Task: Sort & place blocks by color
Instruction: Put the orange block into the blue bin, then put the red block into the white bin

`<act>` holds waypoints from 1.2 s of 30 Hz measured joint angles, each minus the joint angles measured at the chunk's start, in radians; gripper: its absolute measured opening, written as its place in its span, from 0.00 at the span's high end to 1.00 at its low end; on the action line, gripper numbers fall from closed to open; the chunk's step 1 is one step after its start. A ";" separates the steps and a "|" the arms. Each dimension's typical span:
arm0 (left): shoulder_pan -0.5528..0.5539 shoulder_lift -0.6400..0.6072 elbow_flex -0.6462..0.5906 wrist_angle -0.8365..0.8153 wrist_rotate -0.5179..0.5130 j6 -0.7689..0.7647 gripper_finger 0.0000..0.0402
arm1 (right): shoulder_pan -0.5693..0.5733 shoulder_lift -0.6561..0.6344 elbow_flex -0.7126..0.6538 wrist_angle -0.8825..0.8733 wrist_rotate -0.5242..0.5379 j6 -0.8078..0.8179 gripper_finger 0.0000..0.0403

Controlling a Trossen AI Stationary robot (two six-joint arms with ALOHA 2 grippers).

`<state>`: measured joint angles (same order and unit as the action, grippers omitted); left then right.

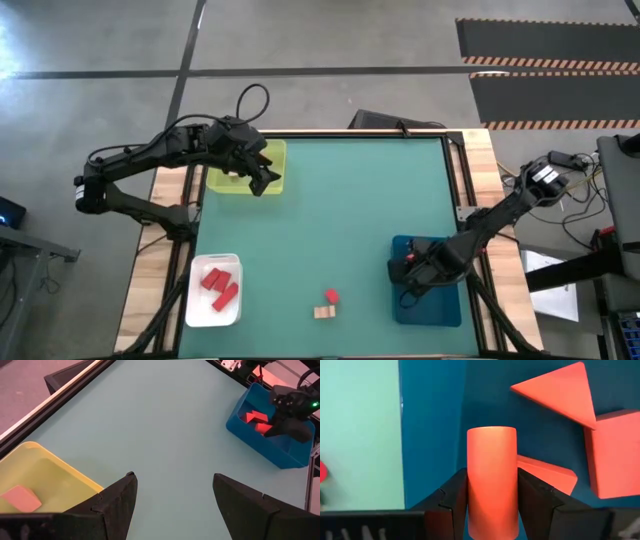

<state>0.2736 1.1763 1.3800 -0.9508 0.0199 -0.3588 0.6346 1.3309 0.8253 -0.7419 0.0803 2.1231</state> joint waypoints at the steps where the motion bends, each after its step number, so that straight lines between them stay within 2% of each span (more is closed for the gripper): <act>1: 0.000 0.000 0.000 0.000 -0.003 0.000 0.39 | 0.000 0.007 0.000 0.000 0.000 0.000 0.68; 7: 0.000 0.000 0.000 0.000 -0.022 0.000 0.39 | 0.000 0.033 -0.002 0.001 0.000 -0.001 0.67; 20: 0.000 0.000 0.000 0.000 -0.026 0.000 0.39 | 0.000 0.038 -0.002 0.017 -0.002 -0.002 0.56; 28: 0.000 0.000 0.000 0.000 -0.025 0.000 0.39 | 0.000 0.029 0.017 0.017 -0.011 -0.005 0.58; 36: 0.000 0.000 0.000 0.000 -0.025 0.000 0.39 | 0.000 -0.029 0.089 0.013 -0.063 -0.003 0.60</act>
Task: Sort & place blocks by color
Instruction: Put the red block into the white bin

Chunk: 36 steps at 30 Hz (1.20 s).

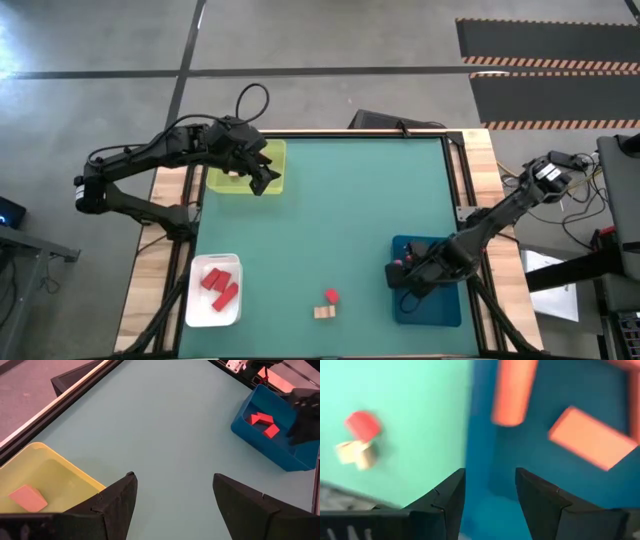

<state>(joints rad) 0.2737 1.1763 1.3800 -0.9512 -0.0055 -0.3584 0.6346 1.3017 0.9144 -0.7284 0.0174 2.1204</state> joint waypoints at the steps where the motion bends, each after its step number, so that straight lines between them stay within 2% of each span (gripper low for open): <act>1: 0.000 0.000 0.000 0.000 0.000 0.000 0.39 | 0.000 -0.006 0.014 0.001 0.001 0.000 0.60; 11: 0.000 0.000 0.000 -0.001 0.000 0.000 0.39 | -0.033 0.003 0.169 -0.066 0.013 -0.021 0.61; 18: -0.003 0.000 0.000 -0.002 0.018 -0.014 0.39 | -0.105 0.004 0.264 -0.110 0.177 -0.215 0.63; 22: -0.013 0.000 0.000 -0.002 0.056 -0.068 0.39 | -0.180 0.002 0.287 -0.133 0.199 -0.388 0.66; 26: -0.041 0.000 0.000 -0.001 0.058 -0.162 0.39 | -0.277 0.002 0.286 -0.115 0.219 -0.640 0.69; 32: -0.098 0.000 0.000 0.000 0.058 -0.368 0.39 | -0.423 -0.018 0.278 -0.017 0.171 -1.069 0.75; 36: -0.177 0.001 -0.007 0.014 0.049 -0.525 0.39 | -0.477 -0.061 0.266 0.011 0.136 -1.267 0.78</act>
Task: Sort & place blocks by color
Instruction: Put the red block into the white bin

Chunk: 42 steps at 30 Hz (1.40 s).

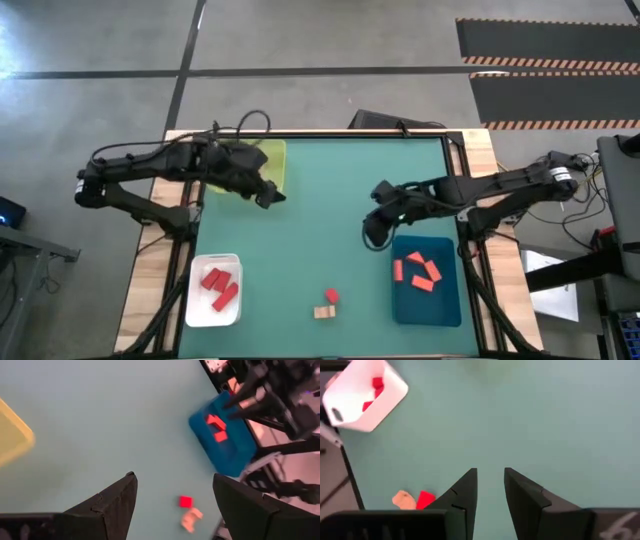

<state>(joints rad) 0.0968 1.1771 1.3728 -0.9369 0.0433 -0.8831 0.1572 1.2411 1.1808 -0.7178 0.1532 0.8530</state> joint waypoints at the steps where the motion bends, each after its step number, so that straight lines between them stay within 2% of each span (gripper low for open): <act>1: -0.025 0.005 -0.005 0.011 -0.005 -0.036 0.39 | -0.007 -0.018 -0.008 0.000 -0.002 -0.036 0.79; 9: -0.209 0.107 -0.013 0.133 -0.018 -0.224 0.39 | -0.028 -0.184 -0.122 0.090 0.005 -0.174 0.83; 12: -0.277 0.159 -0.012 0.144 0.061 -0.264 0.39 | -0.027 -0.225 -0.170 0.138 0.004 -0.171 0.83; 16: -0.406 0.230 -0.005 0.144 0.195 -0.252 0.39 | -0.027 -0.251 -0.212 0.173 0.005 -0.166 0.83; 23: -0.566 0.377 0.001 0.203 0.189 -0.175 0.39 | -0.027 -0.249 -0.238 0.176 0.005 -0.174 0.83; 28: -0.582 0.483 0.007 0.300 0.168 -0.158 0.39 | -0.027 -0.242 -0.238 0.178 0.004 -0.191 0.83; 39: -0.482 0.636 0.036 0.309 -0.001 -0.129 0.39 | -0.027 -0.241 -0.238 0.178 0.006 -0.195 0.83; 42: -0.473 0.684 0.063 0.330 -0.030 -0.060 0.39 | -0.027 -0.241 -0.238 0.177 0.007 -0.204 0.83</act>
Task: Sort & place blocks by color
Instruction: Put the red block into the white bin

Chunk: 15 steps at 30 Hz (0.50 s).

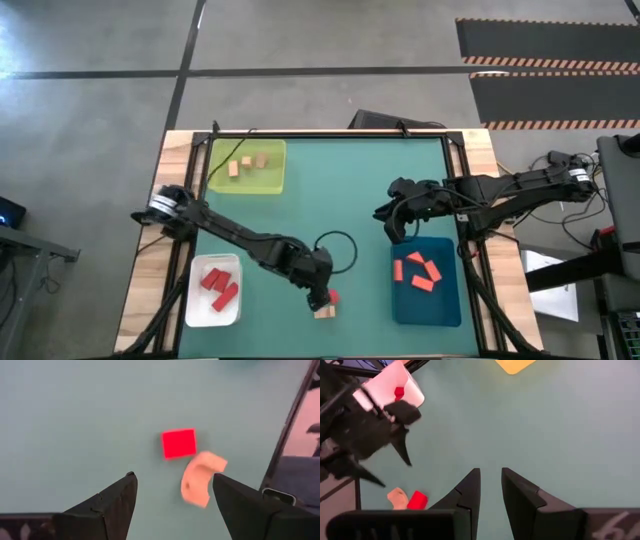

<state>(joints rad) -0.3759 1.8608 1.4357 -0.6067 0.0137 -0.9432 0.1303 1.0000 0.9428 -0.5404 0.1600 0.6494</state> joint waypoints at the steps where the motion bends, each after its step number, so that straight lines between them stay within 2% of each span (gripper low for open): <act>1: 0.000 0.016 0.010 0.024 -0.010 0.037 0.39 | 0.000 0.000 0.000 0.000 0.000 -0.005 0.83; 7: -0.005 0.065 0.042 0.099 -0.134 0.152 0.39 | 0.000 0.000 0.000 0.000 0.000 -0.015 0.83; 15: -0.017 0.069 0.031 0.115 -0.189 0.166 0.39 | 0.000 0.000 -0.002 0.000 0.027 -0.022 0.83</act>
<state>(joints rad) -0.3925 1.9293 1.4669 -0.4918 -0.1749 -0.7777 0.1303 1.0000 0.9405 -0.5404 0.1866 0.6277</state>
